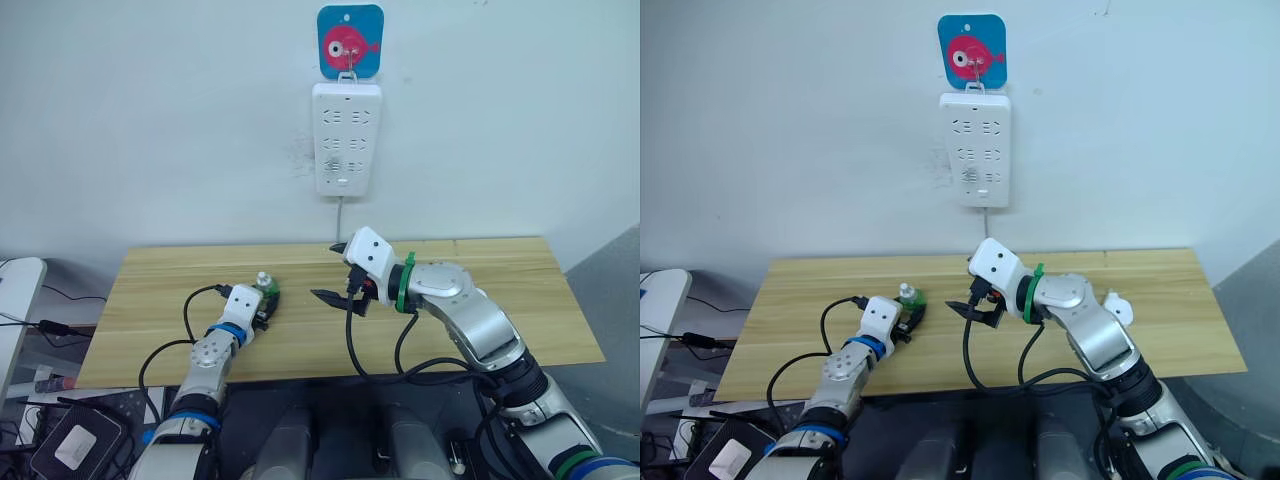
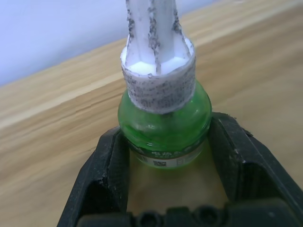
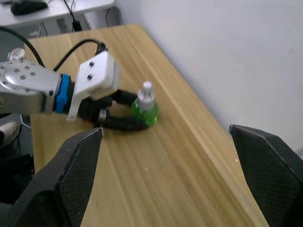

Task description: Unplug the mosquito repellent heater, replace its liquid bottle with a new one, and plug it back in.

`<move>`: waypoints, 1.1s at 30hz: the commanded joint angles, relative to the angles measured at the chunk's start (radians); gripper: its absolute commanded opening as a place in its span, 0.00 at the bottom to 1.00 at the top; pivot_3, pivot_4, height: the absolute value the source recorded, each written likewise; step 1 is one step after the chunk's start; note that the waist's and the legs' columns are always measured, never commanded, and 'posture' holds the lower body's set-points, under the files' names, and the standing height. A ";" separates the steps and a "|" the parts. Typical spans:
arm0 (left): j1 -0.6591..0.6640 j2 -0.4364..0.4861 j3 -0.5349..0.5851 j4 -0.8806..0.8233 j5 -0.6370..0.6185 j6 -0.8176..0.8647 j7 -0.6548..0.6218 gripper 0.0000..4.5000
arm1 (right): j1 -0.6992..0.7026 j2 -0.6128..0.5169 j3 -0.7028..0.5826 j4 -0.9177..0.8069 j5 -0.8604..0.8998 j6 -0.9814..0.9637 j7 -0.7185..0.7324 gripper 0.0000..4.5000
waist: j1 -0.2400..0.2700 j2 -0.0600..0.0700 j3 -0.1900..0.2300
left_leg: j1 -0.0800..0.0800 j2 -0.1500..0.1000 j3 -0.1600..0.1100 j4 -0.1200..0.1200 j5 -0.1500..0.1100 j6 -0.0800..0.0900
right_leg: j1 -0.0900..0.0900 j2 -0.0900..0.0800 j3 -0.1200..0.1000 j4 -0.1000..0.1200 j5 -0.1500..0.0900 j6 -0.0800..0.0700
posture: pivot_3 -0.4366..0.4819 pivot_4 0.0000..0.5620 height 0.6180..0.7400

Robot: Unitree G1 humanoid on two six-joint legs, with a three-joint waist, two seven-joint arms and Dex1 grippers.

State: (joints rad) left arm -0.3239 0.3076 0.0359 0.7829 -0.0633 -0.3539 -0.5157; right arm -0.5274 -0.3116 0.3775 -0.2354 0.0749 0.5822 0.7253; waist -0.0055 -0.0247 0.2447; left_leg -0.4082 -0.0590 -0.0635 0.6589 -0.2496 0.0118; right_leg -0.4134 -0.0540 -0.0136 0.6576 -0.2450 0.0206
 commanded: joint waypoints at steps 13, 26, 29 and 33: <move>-0.035 0.234 -0.224 -0.613 -0.177 0.419 -0.662 0.49 | 0.024 -0.106 -0.038 0.029 0.133 -0.097 0.205 1.00 | 0.006 0.001 -0.001 | -0.009 0.000 -0.001 0.001 0.000 0.000 | -0.007 0.000 -0.001 0.000 0.000 -0.001 | 0.50 0.33 1.00; -0.078 0.189 -0.242 -0.574 -0.161 0.406 -0.686 0.49 | 0.041 -0.071 -0.023 0.066 0.115 -0.147 0.200 0.55 | 0.003 0.001 -0.002 | -0.009 -0.001 0.000 0.003 0.004 -0.006 | -0.008 0.001 0.000 0.003 0.001 -0.001 | 0.47 0.31 1.00; -0.062 0.191 -0.246 -0.589 -0.162 0.407 -0.687 0.49 | 0.044 -0.074 -0.016 0.069 0.120 -0.148 0.217 0.29 | 0.003 0.001 -0.002 | -0.008 -0.001 0.000 0.003 0.004 -0.007 | -0.008 0.001 0.000 0.004 0.001 -0.001 | 0.48 0.31 1.00; -0.037 0.197 -0.253 -0.619 -0.163 0.408 -0.693 0.49 | 0.041 -0.088 0.001 0.083 0.116 -0.163 0.258 0.24 | 0.003 0.001 -0.002 | -0.008 -0.001 0.000 0.003 0.004 -0.007 | -0.008 0.001 0.000 0.005 0.001 -0.001 | 0.50 0.31 1.00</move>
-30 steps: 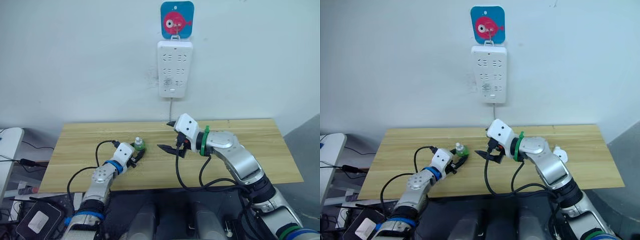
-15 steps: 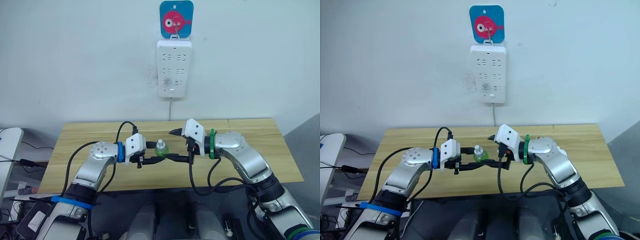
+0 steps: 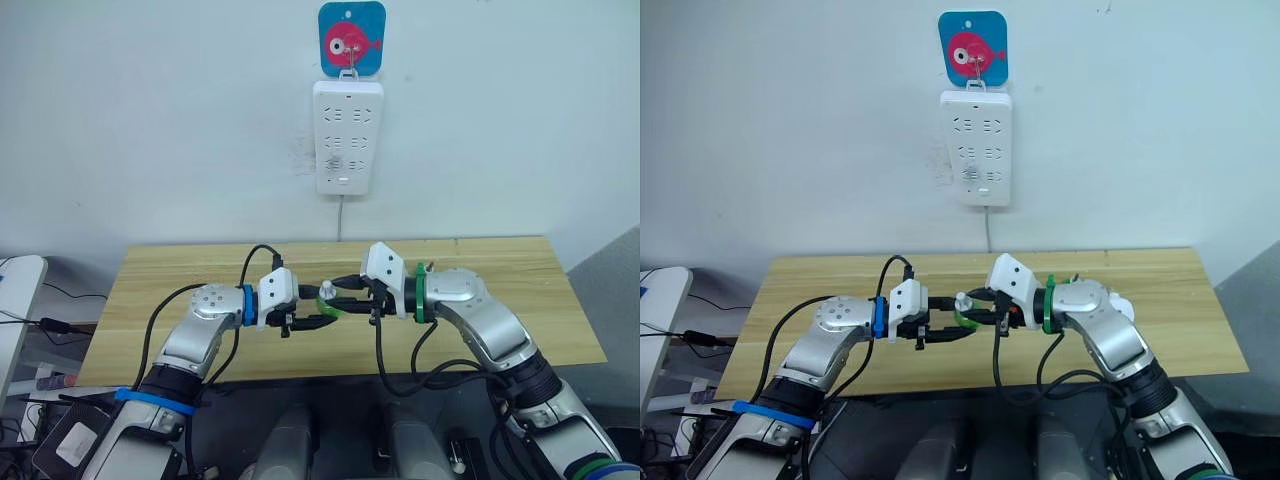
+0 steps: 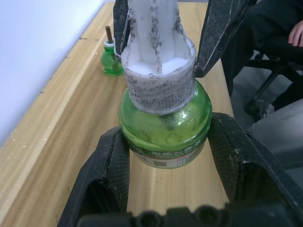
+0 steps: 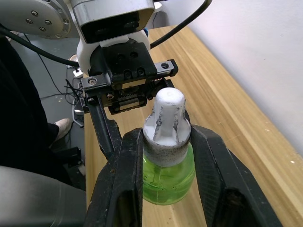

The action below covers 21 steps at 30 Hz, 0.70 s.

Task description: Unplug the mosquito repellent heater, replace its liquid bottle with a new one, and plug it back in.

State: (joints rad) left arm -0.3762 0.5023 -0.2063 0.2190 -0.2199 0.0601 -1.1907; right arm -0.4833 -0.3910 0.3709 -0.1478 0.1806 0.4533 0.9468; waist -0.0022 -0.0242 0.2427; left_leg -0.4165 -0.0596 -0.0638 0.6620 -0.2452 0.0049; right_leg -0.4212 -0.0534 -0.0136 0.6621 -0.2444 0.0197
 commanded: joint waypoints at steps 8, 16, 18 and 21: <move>0.073 0.052 -0.084 -0.126 0.033 -0.074 -0.098 0.49 | -0.216 -0.123 0.156 0.253 -0.084 -0.290 0.411 0.24 | -0.003 0.000 -0.001 | 0.001 0.000 0.001 0.001 0.000 0.001 | 0.000 0.000 0.000 0.001 0.001 -0.001 | 0.49 0.28 1.00; 0.062 0.050 -0.123 -0.106 0.063 -0.131 -0.120 0.49 | -0.432 -0.013 0.186 0.598 -0.129 -0.575 0.512 0.24 | -0.003 0.000 -0.004 | 0.002 0.002 -0.001 0.001 0.004 -0.005 | 0.000 0.003 -0.001 0.003 0.003 -0.004 | 0.51 0.27 1.00; 0.060 0.046 -0.119 -0.101 0.064 -0.132 -0.117 0.49 | -0.437 -0.006 0.177 0.604 -0.118 -0.579 0.535 0.24 | -0.002 0.000 -0.005 | 0.002 0.001 -0.001 0.001 0.004 -0.005 | 0.000 0.003 -0.001 0.003 0.003 -0.004 | 0.51 0.27 1.00; 0.060 0.038 -0.105 -0.093 0.062 -0.131 -0.099 0.49 | -0.423 -0.016 0.154 0.553 -0.079 -0.521 0.566 0.24 | 0.003 0.000 -0.006 | 0.001 0.001 -0.001 0.001 0.004 -0.005 | 0.000 0.002 -0.001 0.003 0.003 -0.004 | 0.51 0.27 1.00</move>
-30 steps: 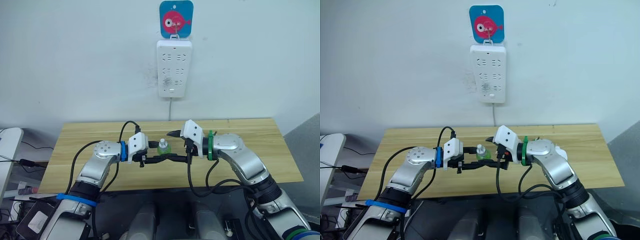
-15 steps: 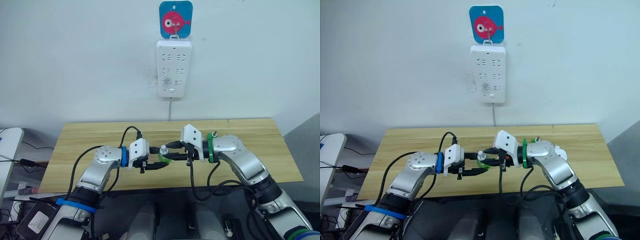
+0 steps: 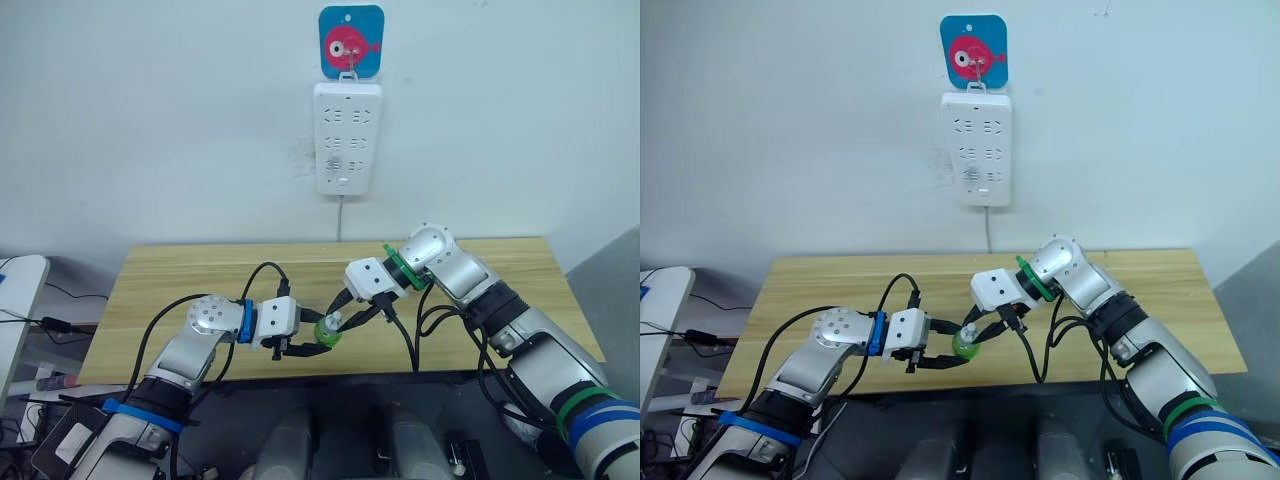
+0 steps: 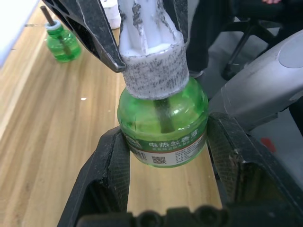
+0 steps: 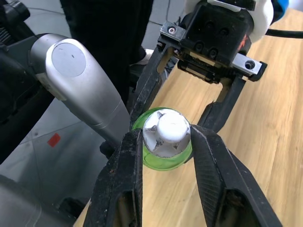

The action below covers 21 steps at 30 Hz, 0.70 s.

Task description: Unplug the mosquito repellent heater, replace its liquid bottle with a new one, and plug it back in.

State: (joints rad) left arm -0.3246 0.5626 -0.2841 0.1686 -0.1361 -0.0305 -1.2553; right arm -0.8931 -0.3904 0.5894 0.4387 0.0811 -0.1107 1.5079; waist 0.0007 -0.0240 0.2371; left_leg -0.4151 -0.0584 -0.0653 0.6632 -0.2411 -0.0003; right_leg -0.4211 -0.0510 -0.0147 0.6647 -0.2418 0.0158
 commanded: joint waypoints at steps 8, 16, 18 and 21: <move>0.009 -0.103 0.035 0.010 -0.033 -0.057 0.074 0.49 | 0.082 -0.078 -0.150 -0.256 0.113 0.308 -0.024 0.85 | 0.000 0.000 -0.002 | 0.000 0.000 0.000 0.000 0.000 0.000 | 0.000 0.000 0.000 0.001 0.000 0.000 | 0.50 0.28 1.00; 0.054 -0.142 0.101 0.009 -0.051 -0.058 0.200 0.49 | 0.285 -0.203 -0.343 -0.434 0.168 0.548 -0.206 0.99 | 0.003 -0.001 -0.003 | 0.000 0.000 -0.001 0.001 -0.001 0.001 | 0.000 -0.001 0.000 0.002 0.000 0.000 | 0.49 0.29 1.00; 0.062 -0.149 0.118 -0.005 -0.065 -0.037 0.220 0.49 | 0.369 -0.195 -0.394 -0.527 0.202 0.622 -0.292 0.99 | 0.006 -0.001 -0.003 | 0.000 0.000 -0.001 0.001 -0.001 0.001 | 0.000 -0.001 0.000 0.001 0.000 0.000 | 0.49 0.30 1.00; 0.066 -0.155 0.127 -0.015 -0.075 -0.011 0.234 0.49 | 0.483 -0.119 -0.425 -0.659 0.204 0.687 -0.467 0.99 | 0.002 -0.001 -0.005 | 0.000 0.000 0.000 0.000 -0.002 0.003 | 0.000 -0.001 0.001 0.002 0.000 0.000 | 0.48 0.30 1.00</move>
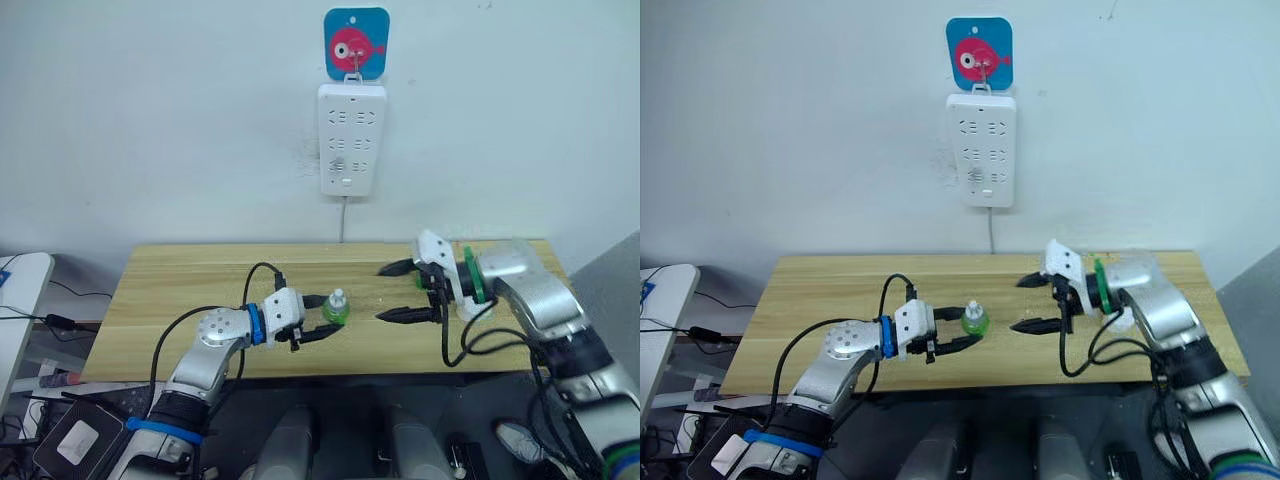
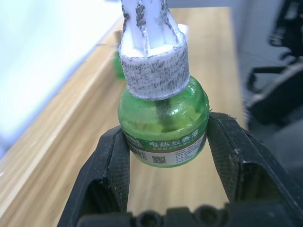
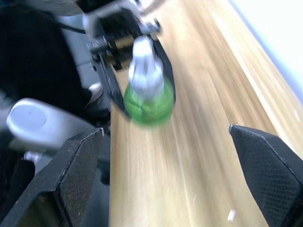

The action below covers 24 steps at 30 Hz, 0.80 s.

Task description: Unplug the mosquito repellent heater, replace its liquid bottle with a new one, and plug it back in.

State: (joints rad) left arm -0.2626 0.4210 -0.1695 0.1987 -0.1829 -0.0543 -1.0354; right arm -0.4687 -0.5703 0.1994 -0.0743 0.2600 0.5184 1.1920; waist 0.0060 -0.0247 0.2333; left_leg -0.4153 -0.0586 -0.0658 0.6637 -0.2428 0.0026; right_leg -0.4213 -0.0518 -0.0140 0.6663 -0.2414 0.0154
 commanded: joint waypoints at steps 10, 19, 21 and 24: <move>-0.021 -0.028 0.001 -0.058 -0.028 0.043 0.017 0.49 | 0.134 0.236 0.015 -0.266 0.013 0.127 -0.402 0.99 | -0.007 0.000 -0.005 | 0.003 0.000 0.000 0.002 0.002 0.000 | 0.000 0.000 0.001 0.008 0.000 0.000 | 0.48 0.30 1.00; -0.017 -0.030 -0.010 -0.070 -0.023 0.051 0.015 0.49 | 0.126 0.248 0.045 -0.252 0.036 0.124 -0.408 0.79 | -0.008 0.000 -0.005 | 0.003 -0.001 0.000 0.001 0.002 0.000 | 0.000 0.000 0.001 0.009 0.000 0.000 | 0.48 0.30 1.00; -0.015 -0.031 -0.013 -0.075 -0.023 0.052 0.015 0.49 | 0.122 0.243 0.052 -0.248 0.040 0.126 -0.398 0.63 | -0.008 0.000 -0.005 | 0.003 -0.001 0.001 0.001 0.002 0.000 | 0.000 0.000 0.001 0.009 0.000 0.000 | 0.48 0.30 1.00; -0.013 -0.034 -0.017 -0.084 -0.022 0.054 0.016 0.49 | 0.116 0.229 0.068 -0.241 0.047 0.127 -0.377 0.37 | -0.008 0.000 -0.006 | 0.003 -0.001 0.001 0.001 0.002 0.000 | 0.000 0.000 0.001 0.009 0.000 0.000 | 0.49 0.29 1.00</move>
State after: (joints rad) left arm -0.2699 0.3934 -0.1791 0.1593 -0.1965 0.0015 -1.0198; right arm -0.3421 -0.3407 0.2528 -0.2924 0.2788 0.6525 0.7861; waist -0.0017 -0.0248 0.2273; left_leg -0.4118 -0.0594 -0.0652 0.6651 -0.2404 0.0027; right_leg -0.4212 -0.0516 -0.0131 0.6750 -0.2415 0.0155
